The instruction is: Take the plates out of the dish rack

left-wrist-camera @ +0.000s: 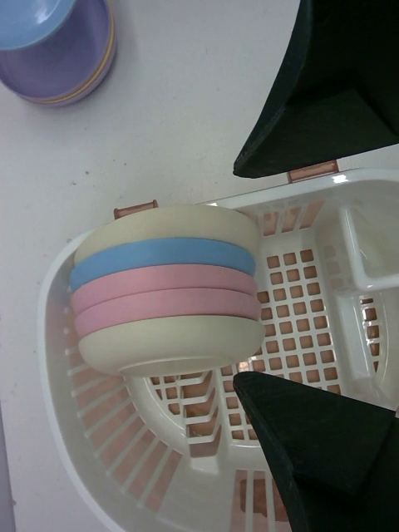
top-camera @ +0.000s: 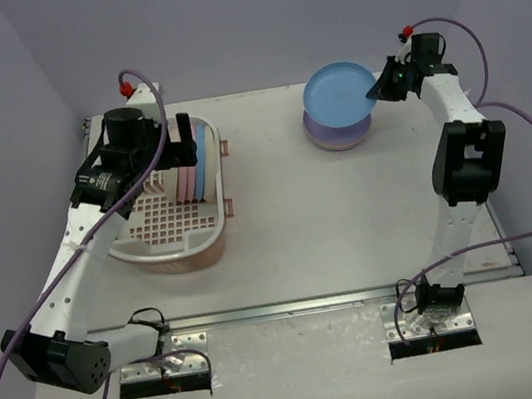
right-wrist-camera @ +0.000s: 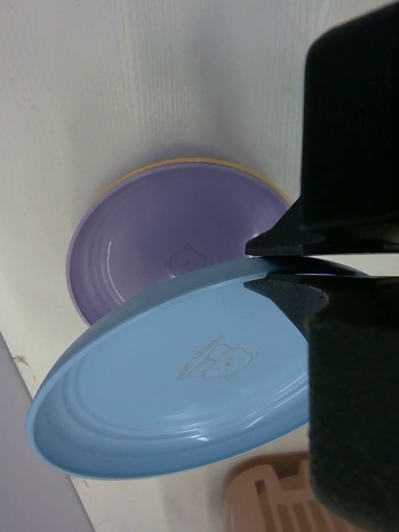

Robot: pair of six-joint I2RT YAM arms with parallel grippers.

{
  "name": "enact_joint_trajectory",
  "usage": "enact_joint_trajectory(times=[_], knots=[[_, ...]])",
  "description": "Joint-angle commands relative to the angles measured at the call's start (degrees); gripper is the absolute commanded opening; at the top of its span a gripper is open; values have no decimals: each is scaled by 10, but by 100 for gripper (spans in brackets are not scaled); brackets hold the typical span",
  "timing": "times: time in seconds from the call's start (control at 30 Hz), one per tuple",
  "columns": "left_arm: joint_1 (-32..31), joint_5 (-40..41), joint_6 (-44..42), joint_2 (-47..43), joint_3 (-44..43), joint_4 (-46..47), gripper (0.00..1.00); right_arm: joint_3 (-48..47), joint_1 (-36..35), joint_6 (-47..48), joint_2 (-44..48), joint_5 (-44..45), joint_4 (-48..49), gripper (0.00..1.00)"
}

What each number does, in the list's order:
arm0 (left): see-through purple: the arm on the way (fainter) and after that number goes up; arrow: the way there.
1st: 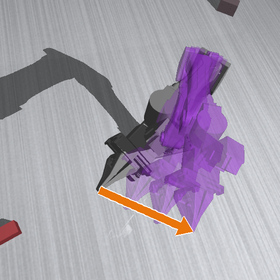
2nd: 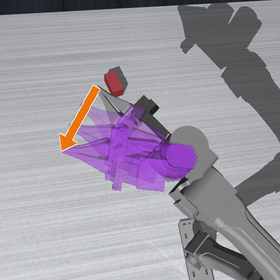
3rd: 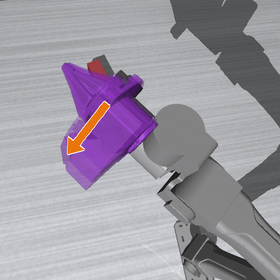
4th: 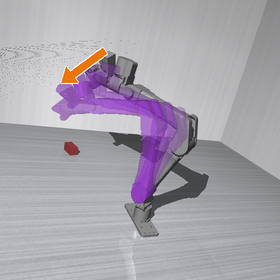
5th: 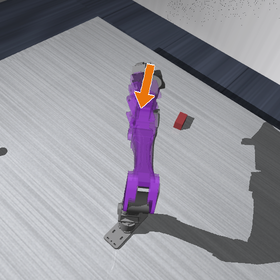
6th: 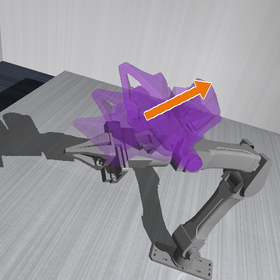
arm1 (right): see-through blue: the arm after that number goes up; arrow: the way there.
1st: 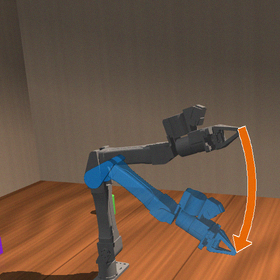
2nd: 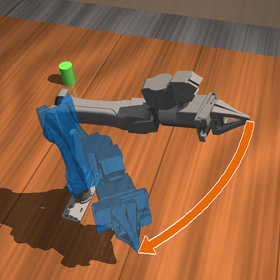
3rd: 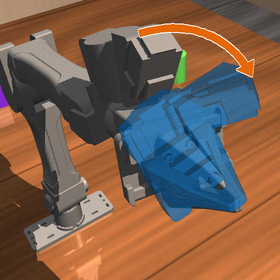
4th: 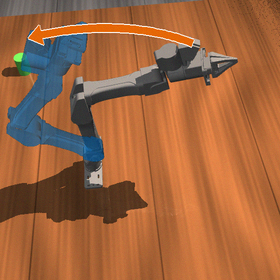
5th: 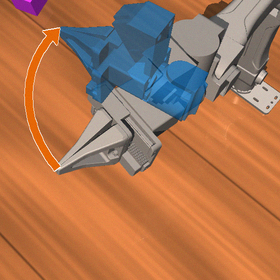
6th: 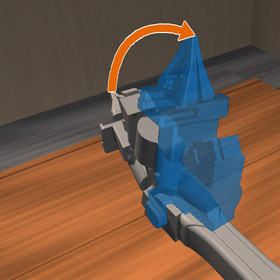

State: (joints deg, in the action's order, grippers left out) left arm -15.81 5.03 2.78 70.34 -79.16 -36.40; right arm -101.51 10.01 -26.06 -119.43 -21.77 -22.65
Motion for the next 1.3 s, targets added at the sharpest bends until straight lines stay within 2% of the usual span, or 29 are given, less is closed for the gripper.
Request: enact_joint_trajectory(times=[0.0, 0.17, 0.2, 0.3, 0.4, 0.43, 0.6, 0.73, 0.83, 1.07, 1.27], knots=[[-1, 12, 8, -24, 19, 24, 100, -48, -2, -33, -25, -31, 26, 0], [-2, 11, 13, -28, 31, 23, 100, -61, -3, -22, -63, -18, 28, 1], [-1, 12, 13, -29, 33, 23, 100, -63, -3, -20, -70, -21, 28, 9], [-1, 18, 14, -32, 42, 25, 100, -68, -3, -16, -85, -34, 28, 39], [-1, 39, 14, -35, 51, 30, 100, -66, -3, -7, -87, -32, 26, 73], [-1, 48, 16, -37, 54, 33, 100, -66, -3, -3, -86, -30, 24, 80], [-1, 109, 23, -47, 74, 52, 100, -75, -3, 25, -57, -19, -12, 98], [-1, 160, 12, -38, 86, 53, 100, -73, -3, 63, -19, 29, -43, 99], [-1, 172, -13, -23, 108, 55, 96, -38, -3, 93, 45, 63, -53, 99], [-3, 174, -46, 7, 132, 77, 84, 89, -3, 93, 199, 32, -40, 99], [-4, 183, -50, 53, 140, 88, 78, 192, -3, 77, 293, -7, -17, 99]])
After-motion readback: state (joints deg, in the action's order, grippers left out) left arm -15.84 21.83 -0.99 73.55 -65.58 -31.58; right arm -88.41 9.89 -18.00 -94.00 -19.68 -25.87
